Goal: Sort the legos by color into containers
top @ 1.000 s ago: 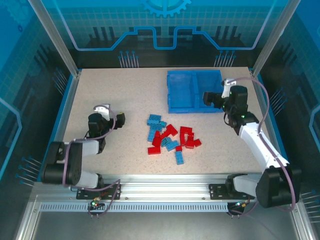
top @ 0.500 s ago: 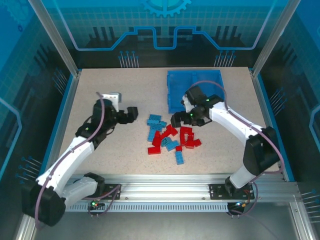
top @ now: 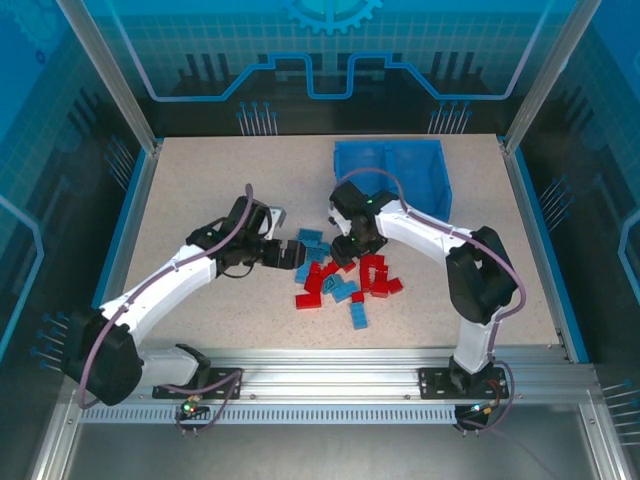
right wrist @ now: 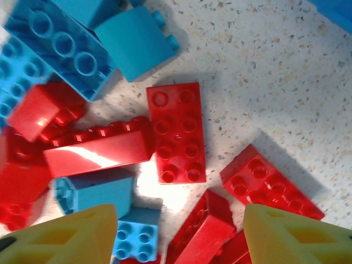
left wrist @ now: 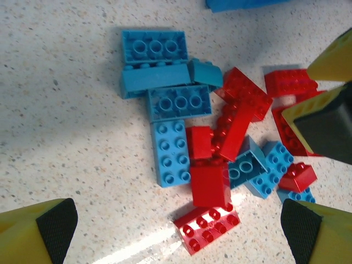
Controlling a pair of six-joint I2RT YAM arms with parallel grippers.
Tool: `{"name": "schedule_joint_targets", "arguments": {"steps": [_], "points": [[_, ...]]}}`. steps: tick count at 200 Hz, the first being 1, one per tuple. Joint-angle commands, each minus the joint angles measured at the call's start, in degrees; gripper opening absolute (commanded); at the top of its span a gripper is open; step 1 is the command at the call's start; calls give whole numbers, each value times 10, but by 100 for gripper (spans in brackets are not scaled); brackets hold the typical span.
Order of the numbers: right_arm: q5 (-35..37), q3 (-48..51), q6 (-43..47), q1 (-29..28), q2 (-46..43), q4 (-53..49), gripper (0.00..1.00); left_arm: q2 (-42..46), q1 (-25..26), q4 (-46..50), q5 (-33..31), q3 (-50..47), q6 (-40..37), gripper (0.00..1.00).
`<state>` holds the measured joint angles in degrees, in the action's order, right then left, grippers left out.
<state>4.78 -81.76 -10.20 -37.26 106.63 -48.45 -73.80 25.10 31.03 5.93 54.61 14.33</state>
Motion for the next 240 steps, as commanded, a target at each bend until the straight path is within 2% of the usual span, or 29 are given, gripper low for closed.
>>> {"name": "schedule_joint_targets", "arguments": {"steps": [1,45,75,106,124,152,167,194,220,240], "points": [[30,-1,61,-11,12,-9,60,-8,-26,-8,36,13,-39,99],[53,-30,99,-12,73,4,59,-33,-29,-61,34,12,-21,99],[45,-59,107,-13,113,3,58,-29,-29,-57,27,7,-28,99],[37,-63,108,-17,129,12,58,-15,-31,-54,22,-6,-31,99],[37,-67,109,-22,145,5,54,-13,-31,-56,17,-10,-31,99],[27,-57,123,-35,142,6,57,-13,-34,-65,16,-16,-28,99],[31,-52,117,-34,140,9,54,-13,-36,-68,15,-17,-27,99],[36,-63,106,-34,140,11,39,-13,-35,-70,18,-20,-23,99],[54,-64,87,-31,121,12,38,-7,-36,-74,31,-29,-28,99],[53,-54,73,-26,80,18,37,3,-35,-81,86,-43,-69,99]]}}
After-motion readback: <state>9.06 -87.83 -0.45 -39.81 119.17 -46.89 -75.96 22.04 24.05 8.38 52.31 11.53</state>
